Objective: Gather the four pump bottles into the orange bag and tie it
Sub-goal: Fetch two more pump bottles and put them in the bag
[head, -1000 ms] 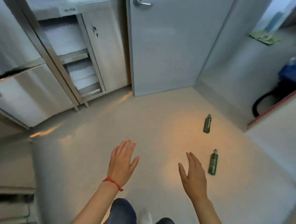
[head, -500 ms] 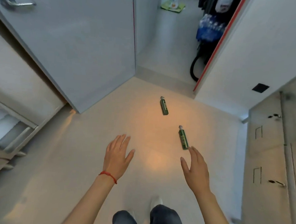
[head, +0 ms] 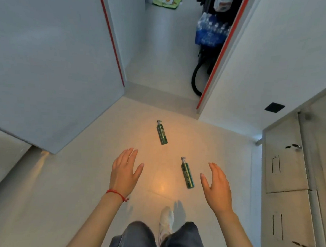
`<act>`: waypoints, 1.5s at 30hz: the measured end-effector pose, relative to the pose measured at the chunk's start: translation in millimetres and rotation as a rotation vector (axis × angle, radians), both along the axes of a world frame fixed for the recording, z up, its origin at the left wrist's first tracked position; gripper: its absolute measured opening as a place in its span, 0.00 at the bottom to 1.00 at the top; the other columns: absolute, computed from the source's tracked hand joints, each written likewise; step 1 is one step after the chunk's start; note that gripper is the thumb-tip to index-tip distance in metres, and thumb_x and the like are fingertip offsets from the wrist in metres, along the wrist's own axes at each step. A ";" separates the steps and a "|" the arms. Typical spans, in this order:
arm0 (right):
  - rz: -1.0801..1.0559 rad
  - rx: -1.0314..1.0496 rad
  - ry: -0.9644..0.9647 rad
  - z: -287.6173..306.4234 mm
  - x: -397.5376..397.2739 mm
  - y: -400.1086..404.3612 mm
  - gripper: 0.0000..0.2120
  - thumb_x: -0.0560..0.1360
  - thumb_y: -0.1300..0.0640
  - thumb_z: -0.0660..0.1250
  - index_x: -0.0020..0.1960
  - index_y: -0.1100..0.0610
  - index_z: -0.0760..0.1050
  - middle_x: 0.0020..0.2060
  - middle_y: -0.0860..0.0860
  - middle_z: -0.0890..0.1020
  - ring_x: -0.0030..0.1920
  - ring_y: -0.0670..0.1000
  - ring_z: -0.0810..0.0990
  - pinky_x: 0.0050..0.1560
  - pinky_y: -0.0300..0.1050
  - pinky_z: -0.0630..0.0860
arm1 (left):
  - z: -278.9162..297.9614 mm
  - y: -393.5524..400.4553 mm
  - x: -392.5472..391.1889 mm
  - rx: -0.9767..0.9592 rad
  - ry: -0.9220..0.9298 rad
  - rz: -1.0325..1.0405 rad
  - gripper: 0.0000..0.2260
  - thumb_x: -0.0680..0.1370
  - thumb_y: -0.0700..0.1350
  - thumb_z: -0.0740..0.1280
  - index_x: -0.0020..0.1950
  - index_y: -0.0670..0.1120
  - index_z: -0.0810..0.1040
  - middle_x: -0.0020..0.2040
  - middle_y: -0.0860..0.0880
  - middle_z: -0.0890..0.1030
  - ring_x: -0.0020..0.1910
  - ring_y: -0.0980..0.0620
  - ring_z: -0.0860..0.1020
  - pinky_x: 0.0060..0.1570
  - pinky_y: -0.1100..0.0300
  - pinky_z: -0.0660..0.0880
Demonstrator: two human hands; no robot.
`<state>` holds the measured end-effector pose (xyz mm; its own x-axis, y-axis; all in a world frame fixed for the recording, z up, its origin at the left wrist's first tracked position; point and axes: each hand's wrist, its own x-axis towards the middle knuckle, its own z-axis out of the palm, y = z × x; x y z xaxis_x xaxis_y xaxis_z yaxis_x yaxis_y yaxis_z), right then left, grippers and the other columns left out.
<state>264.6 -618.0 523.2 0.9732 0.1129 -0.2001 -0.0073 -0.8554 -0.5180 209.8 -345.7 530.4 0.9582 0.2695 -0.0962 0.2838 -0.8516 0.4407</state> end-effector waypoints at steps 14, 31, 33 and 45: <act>-0.124 -0.034 0.218 -96.6 185.3 27.6 0.25 0.77 0.49 0.58 0.72 0.55 0.58 0.72 0.55 0.65 0.71 0.54 0.64 0.70 0.50 0.62 | -93.4 40.4 236.8 0.005 0.155 -0.192 0.29 0.76 0.60 0.50 0.65 0.39 0.70 0.64 0.38 0.74 0.63 0.38 0.72 0.60 0.44 0.69; -0.221 0.010 0.500 -470.8 285.5 30.0 0.24 0.75 0.50 0.59 0.67 0.61 0.66 0.64 0.58 0.74 0.64 0.59 0.71 0.61 0.44 0.64 | -425.4 24.7 375.9 0.010 0.045 -0.347 0.25 0.79 0.56 0.51 0.65 0.39 0.68 0.64 0.37 0.73 0.65 0.40 0.68 0.63 0.48 0.65; -0.227 0.006 0.550 -526.1 280.5 22.3 0.24 0.74 0.51 0.60 0.66 0.60 0.67 0.63 0.58 0.74 0.63 0.59 0.72 0.59 0.46 0.66 | -468.4 24.3 372.7 0.004 0.052 -0.334 0.26 0.79 0.56 0.52 0.65 0.38 0.69 0.64 0.36 0.73 0.65 0.38 0.69 0.62 0.46 0.67; -0.428 0.021 0.657 -716.2 260.7 4.1 0.24 0.66 0.50 0.71 0.59 0.56 0.72 0.53 0.55 0.78 0.54 0.57 0.76 0.49 0.46 0.70 | -630.1 37.2 311.2 0.055 0.234 -0.368 0.24 0.77 0.53 0.54 0.66 0.37 0.67 0.64 0.35 0.72 0.65 0.37 0.69 0.63 0.46 0.66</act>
<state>525.3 -613.9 -193.1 0.6159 -0.2356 -0.7518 -0.6450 -0.6988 -0.3095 521.0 -308.5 -99.7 0.9454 -0.0750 -0.3171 0.0439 -0.9349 0.3523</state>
